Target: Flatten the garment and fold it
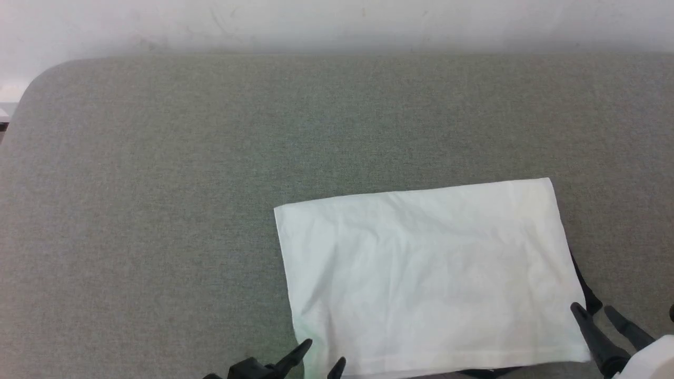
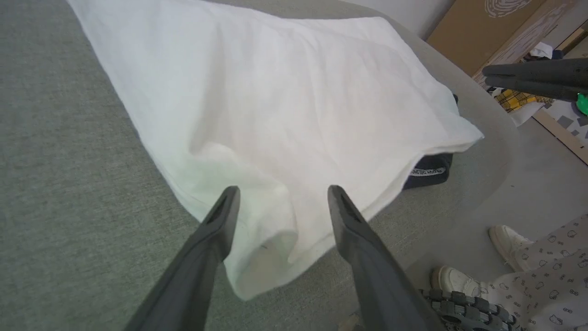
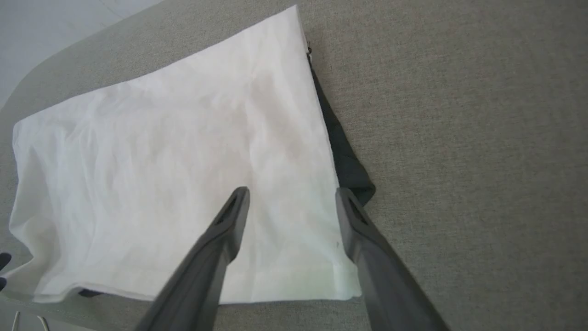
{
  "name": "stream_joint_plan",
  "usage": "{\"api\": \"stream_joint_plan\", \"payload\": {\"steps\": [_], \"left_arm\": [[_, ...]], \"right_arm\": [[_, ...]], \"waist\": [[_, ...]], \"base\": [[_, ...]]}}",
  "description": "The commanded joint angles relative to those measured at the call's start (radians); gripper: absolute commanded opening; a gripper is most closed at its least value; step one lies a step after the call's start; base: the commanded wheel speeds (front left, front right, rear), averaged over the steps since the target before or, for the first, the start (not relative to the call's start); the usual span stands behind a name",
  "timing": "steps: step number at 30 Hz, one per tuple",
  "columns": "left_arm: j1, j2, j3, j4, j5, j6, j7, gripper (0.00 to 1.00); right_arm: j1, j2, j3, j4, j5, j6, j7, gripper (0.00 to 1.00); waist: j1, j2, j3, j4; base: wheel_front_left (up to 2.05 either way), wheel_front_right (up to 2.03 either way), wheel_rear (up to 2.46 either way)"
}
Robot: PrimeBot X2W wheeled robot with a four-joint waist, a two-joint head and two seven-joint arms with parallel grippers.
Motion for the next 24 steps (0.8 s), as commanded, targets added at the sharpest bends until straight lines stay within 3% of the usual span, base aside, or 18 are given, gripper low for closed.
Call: {"api": "stream_joint_plan", "payload": {"steps": [1,4,8,15,18,24], "left_arm": [[0.019,0.006,0.004,-0.006,-0.008,0.006,-0.005,1.0],[0.042,0.011,0.025,-0.041,-0.026,0.021,-0.016,1.0],[0.063,0.012,0.123,-0.132,-0.039,0.076,-0.041,1.0],[0.052,-0.055,0.359,-0.33,0.122,0.199,-0.05,1.0],[0.06,-0.103,0.42,-0.384,0.186,0.214,-0.05,1.0],[0.075,-0.179,0.459,-0.4,0.241,0.194,-0.05,1.0]], "right_arm": [[0.016,0.002,-0.006,-0.006,0.009,-0.001,0.003,1.0],[0.022,0.007,-0.023,-0.03,0.029,-0.001,0.014,1.0],[0.005,0.007,-0.071,-0.073,0.028,-0.001,0.004,1.0],[-0.082,0.0,-0.138,-0.061,-0.056,-0.001,0.005,1.0],[-0.129,-0.012,-0.131,-0.035,-0.089,-0.001,0.025,1.0],[-0.194,-0.045,-0.096,0.043,-0.12,-0.001,0.083,1.0]], "waist": [[0.0,-0.0001,-0.001,-0.001],[0.0,-0.0001,0.0,0.0],[0.0,-0.0001,0.008,0.007],[0.0,-0.0001,0.027,0.037],[0.0,-0.0001,0.039,0.052],[0.0,-0.0001,0.058,0.085]], "base": [[0.0,0.0,0.0],[0.0,0.0,0.0],[0.0,0.0,0.0],[0.0,0.0,0.0],[0.0,0.0,0.0],[0.0,0.0,0.0]]}}
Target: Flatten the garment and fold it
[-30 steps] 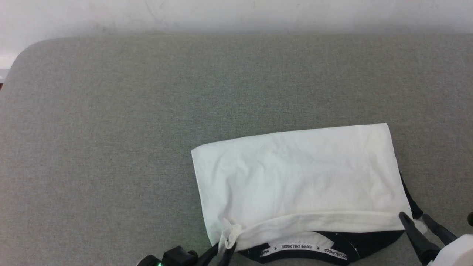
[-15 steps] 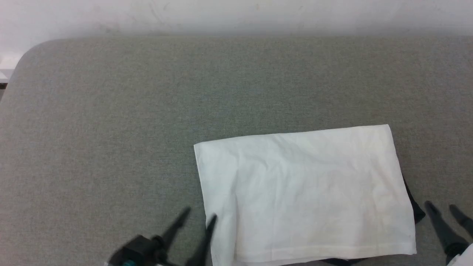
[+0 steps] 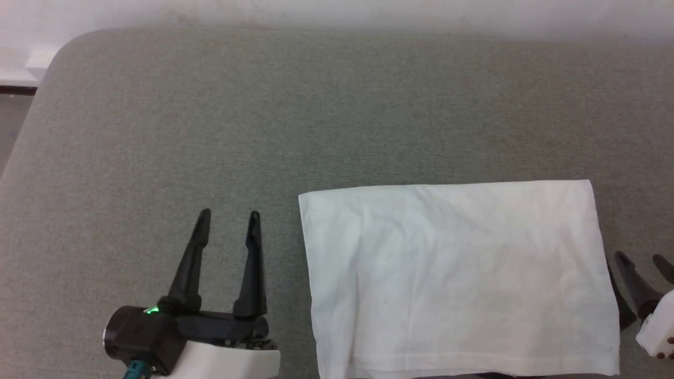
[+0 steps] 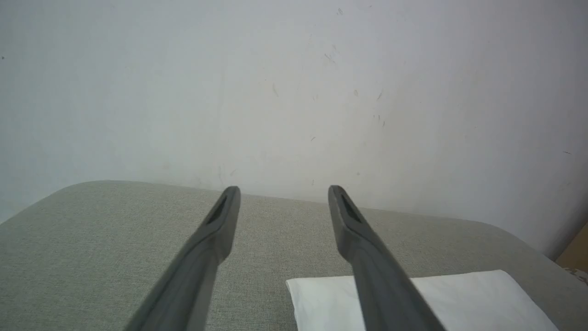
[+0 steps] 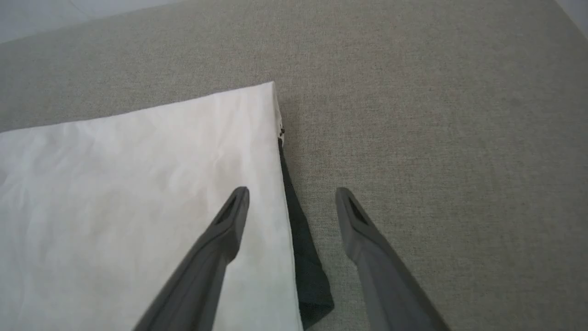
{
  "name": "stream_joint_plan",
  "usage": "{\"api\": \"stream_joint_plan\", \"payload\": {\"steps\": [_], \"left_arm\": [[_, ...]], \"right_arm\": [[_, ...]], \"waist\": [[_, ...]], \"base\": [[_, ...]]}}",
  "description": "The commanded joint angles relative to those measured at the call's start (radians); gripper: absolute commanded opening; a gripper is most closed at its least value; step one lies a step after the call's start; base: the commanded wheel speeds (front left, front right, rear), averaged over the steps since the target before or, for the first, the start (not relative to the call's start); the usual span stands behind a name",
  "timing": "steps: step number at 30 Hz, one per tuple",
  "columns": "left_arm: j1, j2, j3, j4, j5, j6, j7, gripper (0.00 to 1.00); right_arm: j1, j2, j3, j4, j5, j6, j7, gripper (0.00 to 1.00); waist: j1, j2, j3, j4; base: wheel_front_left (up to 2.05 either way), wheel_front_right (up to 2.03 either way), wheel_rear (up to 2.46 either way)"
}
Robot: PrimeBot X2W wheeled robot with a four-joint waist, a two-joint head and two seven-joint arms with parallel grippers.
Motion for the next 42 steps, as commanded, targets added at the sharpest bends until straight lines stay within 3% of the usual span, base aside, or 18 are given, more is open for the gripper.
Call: {"api": "stream_joint_plan", "payload": {"steps": [1,7,16,19,34,42], "left_arm": [[0.012,-0.006,0.003,-0.001,0.01,-0.007,-0.005,1.0],[0.026,-0.053,-0.003,0.038,0.046,-0.058,-0.005,1.0],[0.045,-0.074,0.012,0.07,0.061,-0.099,-0.005,1.0],[0.044,-0.078,0.016,0.078,0.061,-0.11,-0.005,1.0],[0.035,-0.092,0.031,0.098,0.06,-0.138,-0.005,1.0],[0.034,-0.089,0.032,0.105,0.057,-0.143,-0.005,1.0]], "right_arm": [[-0.013,-0.005,0.002,0.008,-0.006,-0.001,0.004,1.0],[-0.029,-0.034,0.01,0.117,-0.028,-0.001,0.073,1.0],[-0.002,-0.051,0.073,0.176,0.031,-0.001,0.195,1.0],[-0.005,-0.055,0.075,0.191,0.024,-0.001,0.211,0.01],[-0.099,-0.061,0.066,0.256,-0.005,-0.001,0.071,0.0],[-0.135,-0.108,-0.023,0.306,-0.05,-0.001,0.04,0.0]], "waist": [[-0.0001,-0.0001,0.012,0.019],[-0.0001,-0.0001,0.02,0.063],[-0.0001,-0.0001,0.02,0.09],[-0.0001,-0.0001,0.021,0.092],[-0.0001,-0.0001,0.018,0.05],[-0.0001,-0.0001,0.015,0.028]], "base": [[0.0,0.0,0.0],[0.0,0.0,0.0],[0.0,0.0,0.0],[0.0,0.0,0.0],[0.0,0.0,0.0],[0.0,0.0,0.0]]}}
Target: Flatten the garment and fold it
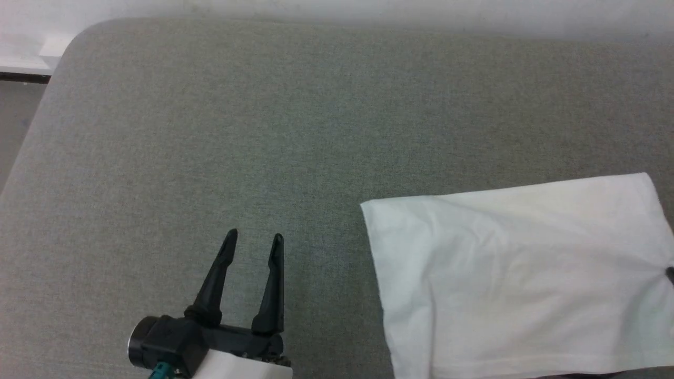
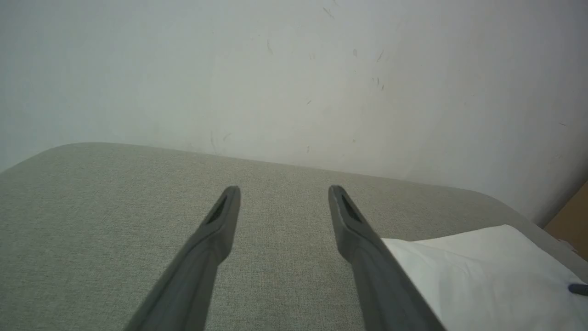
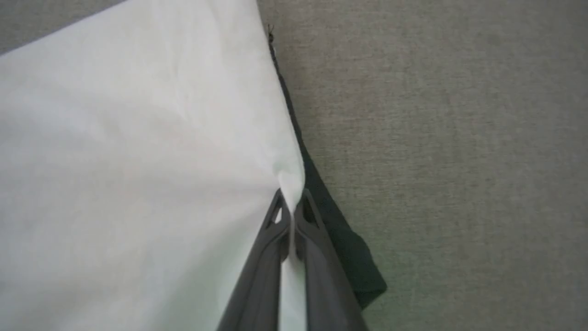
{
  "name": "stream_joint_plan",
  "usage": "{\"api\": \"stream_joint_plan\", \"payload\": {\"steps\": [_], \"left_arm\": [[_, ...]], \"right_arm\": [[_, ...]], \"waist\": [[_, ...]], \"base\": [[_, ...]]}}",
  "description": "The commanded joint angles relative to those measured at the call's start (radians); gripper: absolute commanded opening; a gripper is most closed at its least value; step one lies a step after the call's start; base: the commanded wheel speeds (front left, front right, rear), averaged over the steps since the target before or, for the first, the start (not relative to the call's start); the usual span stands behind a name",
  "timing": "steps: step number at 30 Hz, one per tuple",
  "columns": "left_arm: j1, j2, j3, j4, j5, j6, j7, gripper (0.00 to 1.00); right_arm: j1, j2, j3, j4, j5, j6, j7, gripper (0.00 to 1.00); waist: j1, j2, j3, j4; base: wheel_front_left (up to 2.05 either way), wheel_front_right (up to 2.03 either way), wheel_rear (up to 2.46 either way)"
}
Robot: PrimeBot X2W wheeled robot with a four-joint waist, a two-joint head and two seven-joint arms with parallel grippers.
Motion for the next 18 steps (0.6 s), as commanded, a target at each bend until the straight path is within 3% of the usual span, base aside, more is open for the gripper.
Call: {"api": "stream_joint_plan", "payload": {"steps": [1,10,18], "left_arm": [[-0.005,-0.002,0.002,0.004,0.001,-0.009,-0.005,1.0],[-0.006,0.003,-0.002,0.02,-0.01,-0.014,-0.003,1.0],[-0.003,0.01,0.001,0.02,-0.022,-0.015,0.0,1.0]], "right_arm": [[-0.016,-0.013,-0.021,0.01,-0.014,-0.002,-0.009,0.0],[-0.018,-0.029,-0.15,0.047,-0.083,-0.002,-0.036,0.0],[-0.006,0.033,-0.034,-0.092,-0.016,-0.002,-0.012,0.0]], "waist": [[0.0,-0.0001,-0.001,-0.003],[0.0,-0.0001,-0.014,-0.011],[0.0,-0.0001,-0.028,-0.022]], "base": [[0.0,0.0,0.0],[0.0,0.0,0.0],[0.0,0.0,0.0]]}}
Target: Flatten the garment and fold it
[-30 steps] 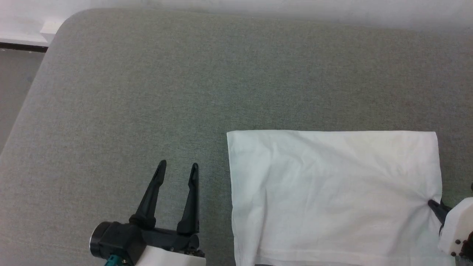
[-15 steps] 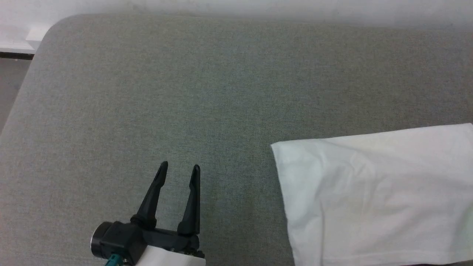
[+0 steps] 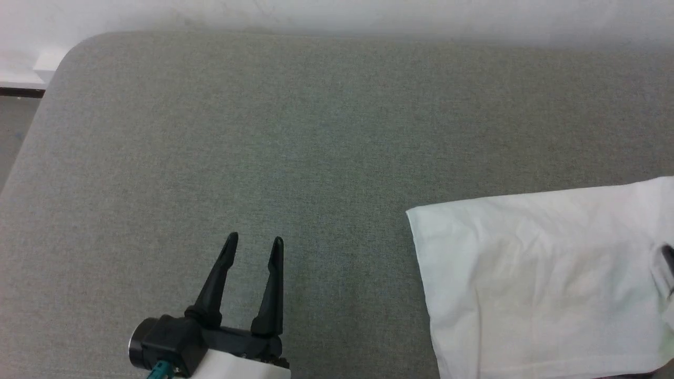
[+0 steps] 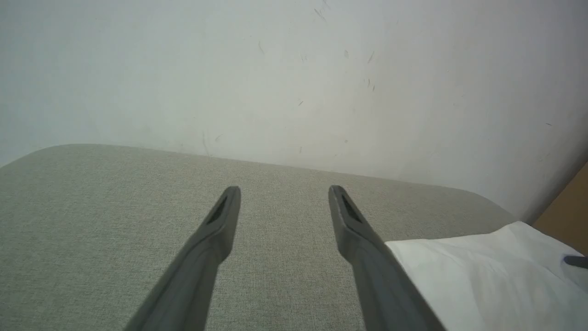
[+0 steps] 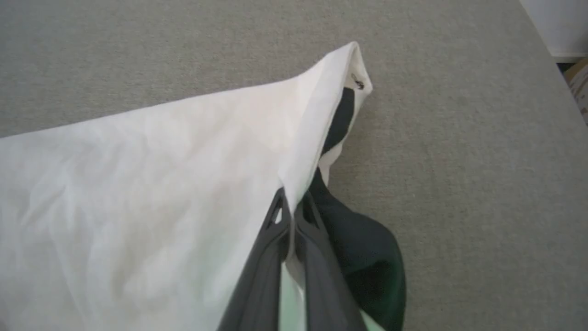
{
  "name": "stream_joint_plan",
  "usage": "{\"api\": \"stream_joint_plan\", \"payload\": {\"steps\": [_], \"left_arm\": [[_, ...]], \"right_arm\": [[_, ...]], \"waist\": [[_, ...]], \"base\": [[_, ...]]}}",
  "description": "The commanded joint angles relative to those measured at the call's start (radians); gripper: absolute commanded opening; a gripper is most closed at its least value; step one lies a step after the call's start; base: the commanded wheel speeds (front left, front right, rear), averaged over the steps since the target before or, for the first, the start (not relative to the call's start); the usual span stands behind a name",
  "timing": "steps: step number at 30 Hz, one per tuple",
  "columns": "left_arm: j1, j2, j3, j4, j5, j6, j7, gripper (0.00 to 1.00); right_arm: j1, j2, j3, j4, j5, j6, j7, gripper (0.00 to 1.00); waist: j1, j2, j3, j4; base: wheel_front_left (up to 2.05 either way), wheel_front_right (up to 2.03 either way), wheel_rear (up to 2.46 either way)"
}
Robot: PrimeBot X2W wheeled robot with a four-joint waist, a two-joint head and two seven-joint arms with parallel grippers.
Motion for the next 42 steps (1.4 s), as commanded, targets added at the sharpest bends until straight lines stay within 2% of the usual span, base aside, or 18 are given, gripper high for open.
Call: {"api": "stream_joint_plan", "payload": {"steps": [1,11,19,29,33,38,39,40,41,42], "left_arm": [[-0.002,0.003,0.002,0.001,-0.008,-0.007,-0.001,1.0],[0.0,-0.009,-0.008,0.02,-0.024,-0.017,-0.003,1.0],[0.006,-0.016,-0.007,0.033,-0.03,-0.026,-0.004,1.0],[0.005,-0.017,-0.01,0.032,-0.026,-0.033,-0.005,1.0],[0.004,-0.02,-0.011,0.034,-0.027,-0.033,-0.005,1.0],[-0.002,-0.026,-0.015,0.04,-0.027,-0.035,-0.006,1.0],[-0.003,-0.028,-0.015,0.041,-0.027,-0.036,-0.006,1.0],[-0.004,-0.029,-0.015,0.044,-0.028,-0.036,-0.006,1.0],[-0.005,-0.03,-0.015,0.046,-0.028,-0.037,-0.006,1.0],[-0.006,-0.031,-0.015,0.048,-0.029,-0.037,-0.006,1.0]], "right_arm": [[0.001,0.009,0.025,-0.033,0.018,-0.002,0.007,0.0],[0.028,0.028,0.242,-0.269,0.084,-0.002,0.129,0.0],[0.014,0.045,0.427,-0.324,0.107,-0.002,0.185,0.0],[-0.035,0.091,0.606,-0.192,0.083,-0.002,0.175,0.0],[-0.047,0.103,0.626,-0.11,0.052,-0.002,0.169,0.0],[-0.062,0.12,0.598,-0.01,-0.005,-0.002,0.162,0.0],[-0.064,0.123,0.591,0.005,-0.014,-0.002,0.163,0.3],[-0.067,0.125,0.586,0.016,-0.022,-0.002,0.161,0.5],[-0.069,0.127,0.584,0.024,-0.027,-0.002,0.159,1.0],[-0.07,0.13,0.584,0.031,-0.028,-0.002,0.16,1.0]], "waist": [[0.0,-0.0001,-0.003,-0.003],[0.0,-0.0001,-0.034,0.022],[0.0,-0.0001,-0.045,0.058],[0.0,-0.0001,-0.036,0.104],[0.0,-0.0001,-0.03,0.119],[0.0,-0.0001,-0.024,0.127],[0.0,-0.0001,-0.024,0.127],[0.0,-0.0001,-0.025,0.126],[0.0,-0.0001,-0.027,0.124],[0.0,-0.0001,-0.029,0.122]], "base": [[0.0,0.0,0.0],[0.0,0.0,0.0],[0.0,0.0,0.0],[0.0,0.0,0.0],[0.0,0.0,0.0],[0.0,0.0,0.0],[0.0,0.0,0.0],[0.0,0.0,0.0],[0.0,0.0,0.0],[0.0,0.0,0.0]]}}
